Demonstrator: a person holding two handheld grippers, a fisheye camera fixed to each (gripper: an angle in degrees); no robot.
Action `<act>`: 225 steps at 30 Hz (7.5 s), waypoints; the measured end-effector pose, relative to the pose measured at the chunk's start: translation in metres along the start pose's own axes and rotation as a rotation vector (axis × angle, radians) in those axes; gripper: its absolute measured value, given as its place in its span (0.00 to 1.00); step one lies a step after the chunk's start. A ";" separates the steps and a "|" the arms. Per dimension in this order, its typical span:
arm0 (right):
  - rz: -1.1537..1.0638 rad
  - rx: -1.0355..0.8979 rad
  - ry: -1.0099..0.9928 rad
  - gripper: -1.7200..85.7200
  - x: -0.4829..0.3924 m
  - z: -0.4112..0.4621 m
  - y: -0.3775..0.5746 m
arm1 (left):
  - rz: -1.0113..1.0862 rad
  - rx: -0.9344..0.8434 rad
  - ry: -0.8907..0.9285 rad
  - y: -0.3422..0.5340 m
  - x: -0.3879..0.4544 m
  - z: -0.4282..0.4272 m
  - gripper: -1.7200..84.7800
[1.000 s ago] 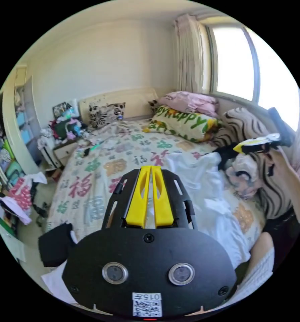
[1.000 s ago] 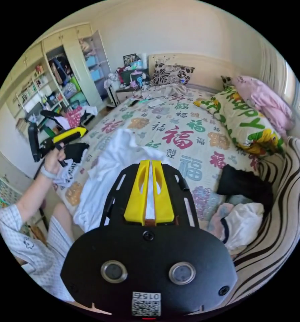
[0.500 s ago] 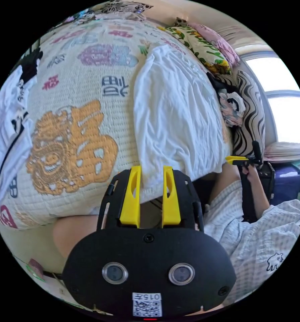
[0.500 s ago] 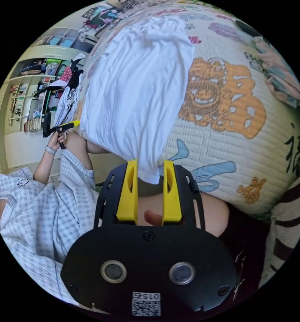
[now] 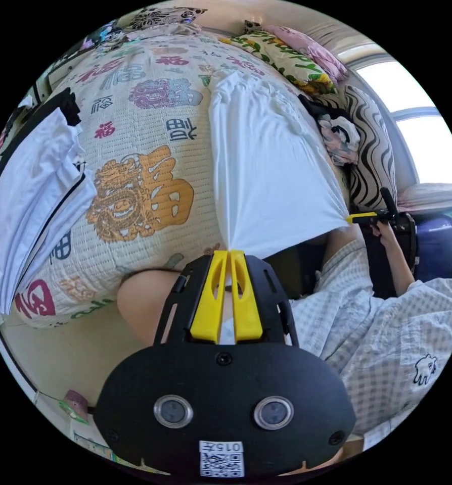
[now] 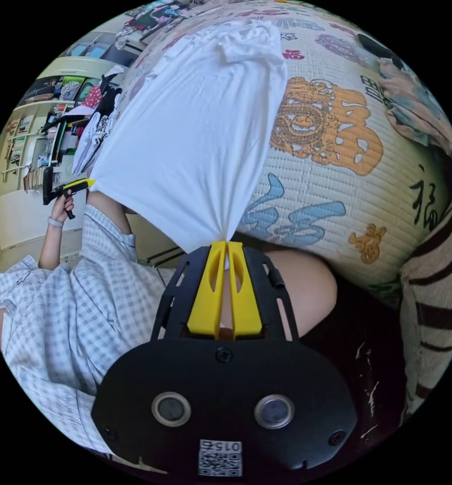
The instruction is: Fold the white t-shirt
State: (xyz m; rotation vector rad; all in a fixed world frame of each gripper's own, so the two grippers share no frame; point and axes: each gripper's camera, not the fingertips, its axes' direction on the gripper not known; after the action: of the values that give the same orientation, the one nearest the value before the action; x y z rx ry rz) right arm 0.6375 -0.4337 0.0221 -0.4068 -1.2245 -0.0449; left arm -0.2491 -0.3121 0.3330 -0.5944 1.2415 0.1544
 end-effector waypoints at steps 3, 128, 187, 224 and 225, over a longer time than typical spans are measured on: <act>0.001 -0.063 0.048 0.03 -0.002 0.003 0.006 | 0.013 -0.059 -0.038 0.003 0.004 0.009 0.02; 0.473 0.519 0.289 0.12 -0.060 0.138 0.164 | -0.421 0.299 -0.159 0.107 0.093 0.210 0.09; 0.083 0.948 -0.108 0.02 0.179 -0.068 -0.007 | 0.231 0.427 0.112 -0.529 0.372 0.268 0.02; 0.027 0.674 0.061 0.03 0.137 -0.022 -0.100 | 0.152 0.327 -0.200 -0.598 0.305 0.308 0.11; 0.034 0.688 0.051 0.04 0.138 -0.024 -0.099 | 0.168 0.366 -0.196 -0.594 0.305 0.301 0.11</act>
State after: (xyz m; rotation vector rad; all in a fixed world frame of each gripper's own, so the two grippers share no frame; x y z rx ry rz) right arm 0.6826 -0.5079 0.1701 0.1740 -1.1051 0.3847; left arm 0.3575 -0.7215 0.3128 -0.1539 1.0932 0.1185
